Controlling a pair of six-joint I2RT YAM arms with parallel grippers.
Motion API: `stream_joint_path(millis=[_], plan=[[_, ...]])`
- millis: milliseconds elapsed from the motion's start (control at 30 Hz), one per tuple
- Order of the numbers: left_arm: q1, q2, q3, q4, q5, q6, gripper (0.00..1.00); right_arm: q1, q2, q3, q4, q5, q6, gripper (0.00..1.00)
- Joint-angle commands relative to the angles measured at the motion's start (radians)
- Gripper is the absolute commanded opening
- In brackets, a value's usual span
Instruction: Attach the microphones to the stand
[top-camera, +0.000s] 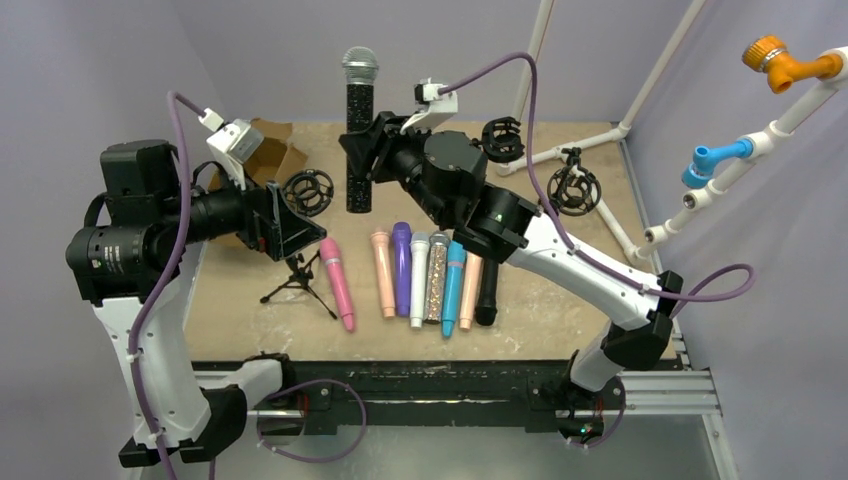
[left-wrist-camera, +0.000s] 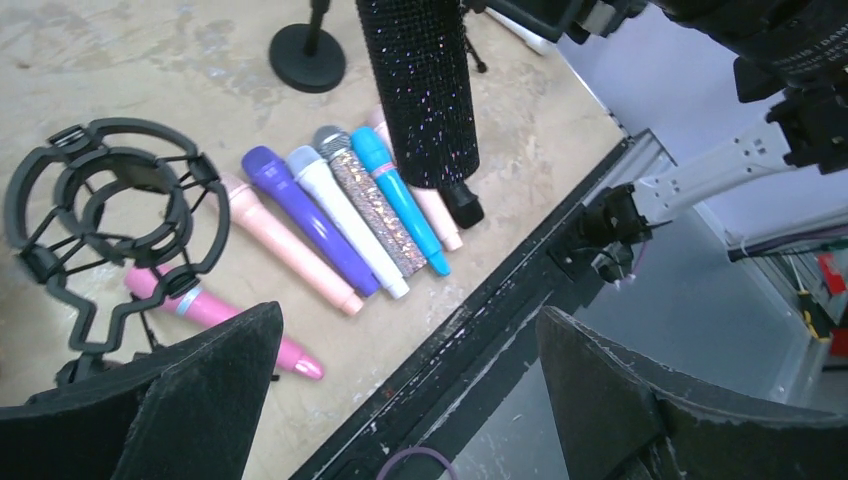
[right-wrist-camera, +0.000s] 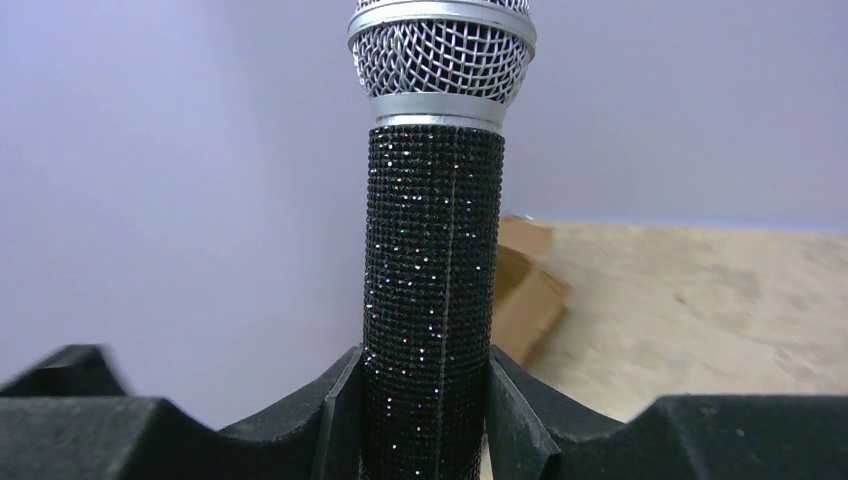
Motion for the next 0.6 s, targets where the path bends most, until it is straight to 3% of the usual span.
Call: stream_joint_path(millis=[0,233,333,400,467,567], plan=[[-0.029,-0.011,-0.042,0.11,0.113,-0.053,0.98,0.077,-0.002,0.069,0.232,-0.107,-0.131,0.13],[-0.034,-0.012,-0.039,0.211,0.197,-0.073,1.0,0.147,0.005,0.041,0.359,-0.149,-0.104,0.11],[-0.034,-0.049,-0.105,0.277,0.207,-0.107,0.95,0.168,0.017,0.025,0.391,-0.151,-0.099,0.12],[-0.035,-0.082,-0.168,0.335,0.21,-0.12,0.84,0.172,0.023,0.016,0.404,-0.16,-0.096,0.13],[-0.034,-0.103,-0.198,0.361,0.214,-0.124,0.67,0.172,0.021,-0.002,0.411,-0.169,-0.094,0.15],[-0.033,-0.107,-0.208,0.366,0.22,-0.123,0.4,0.15,0.029,0.007,0.387,-0.311,-0.053,0.26]])
